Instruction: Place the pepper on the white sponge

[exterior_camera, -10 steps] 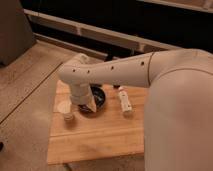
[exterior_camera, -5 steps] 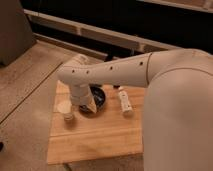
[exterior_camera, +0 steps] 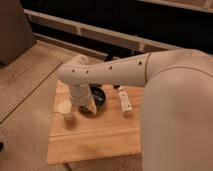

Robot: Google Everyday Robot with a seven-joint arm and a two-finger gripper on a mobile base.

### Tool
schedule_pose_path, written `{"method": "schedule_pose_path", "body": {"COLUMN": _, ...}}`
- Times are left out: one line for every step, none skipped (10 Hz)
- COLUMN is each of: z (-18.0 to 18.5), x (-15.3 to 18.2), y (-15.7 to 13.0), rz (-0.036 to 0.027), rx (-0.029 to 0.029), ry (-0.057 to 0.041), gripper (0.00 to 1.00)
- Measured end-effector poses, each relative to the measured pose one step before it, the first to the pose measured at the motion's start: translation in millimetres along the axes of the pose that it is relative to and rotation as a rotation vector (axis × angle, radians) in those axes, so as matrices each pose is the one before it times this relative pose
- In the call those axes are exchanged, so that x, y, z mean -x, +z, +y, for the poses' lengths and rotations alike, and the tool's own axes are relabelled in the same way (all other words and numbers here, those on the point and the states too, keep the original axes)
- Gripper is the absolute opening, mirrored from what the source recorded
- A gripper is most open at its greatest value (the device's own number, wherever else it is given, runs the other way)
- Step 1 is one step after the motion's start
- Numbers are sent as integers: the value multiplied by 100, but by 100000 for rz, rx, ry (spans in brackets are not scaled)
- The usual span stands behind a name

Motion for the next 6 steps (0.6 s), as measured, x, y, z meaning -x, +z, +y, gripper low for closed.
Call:
{"method": "schedule_pose_path", "body": {"z": -48, "x": 519, "y": -518, "rz": -2269, "rx": 527, "ry": -1204, "gripper": 65}}
{"method": "schedule_pose_path", "body": {"z": -36, "x": 831, "y": -964, "rz": -4326, "rx": 1138, "ry": -2983, "gripper": 65}}
{"method": "schedule_pose_path", "body": {"z": 44, "x": 603, "y": -847, "rz": -3958, "rx": 1417, "ry": -3035, "gripper": 65}}
{"method": "schedule_pose_path", "body": {"z": 13, "x": 652, "y": -1355, "rz": -6612, "rx": 2794, "ry": -5416, "gripper": 65}}
{"method": "schedule_pose_path", "body": {"z": -116, "x": 311, "y": -771, "rz": -4354, "rx": 1980, "ry": -4156, "gripper": 65}}
{"method": "schedule_pose_path", "body": {"z": -153, "x": 33, "y": -533, "rz": -2590, "rx": 1351, "ry": -3020, "gripper": 65}}
